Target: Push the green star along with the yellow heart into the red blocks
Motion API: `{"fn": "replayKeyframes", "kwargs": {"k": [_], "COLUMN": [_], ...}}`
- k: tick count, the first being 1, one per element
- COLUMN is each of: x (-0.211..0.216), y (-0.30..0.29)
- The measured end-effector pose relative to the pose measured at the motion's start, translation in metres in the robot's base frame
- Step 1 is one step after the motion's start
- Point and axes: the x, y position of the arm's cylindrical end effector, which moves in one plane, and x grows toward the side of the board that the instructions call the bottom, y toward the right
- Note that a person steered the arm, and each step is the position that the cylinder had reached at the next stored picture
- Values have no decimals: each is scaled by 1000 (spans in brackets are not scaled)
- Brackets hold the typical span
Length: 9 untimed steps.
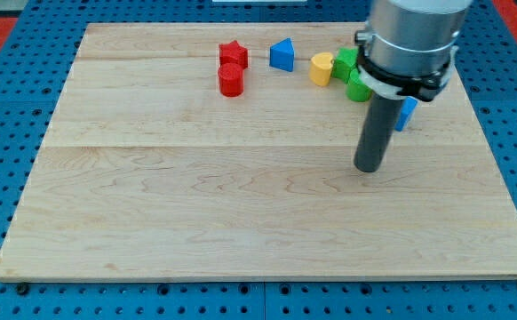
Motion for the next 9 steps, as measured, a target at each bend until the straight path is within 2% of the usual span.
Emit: {"fn": "replayKeyframes", "kwargs": {"k": [1, 2, 3, 4, 5, 6, 8, 9], "x": [32, 12, -94, -161, -220, -243, -174, -174], "y": [95, 159, 201, 192, 118, 60, 2, -30]}}
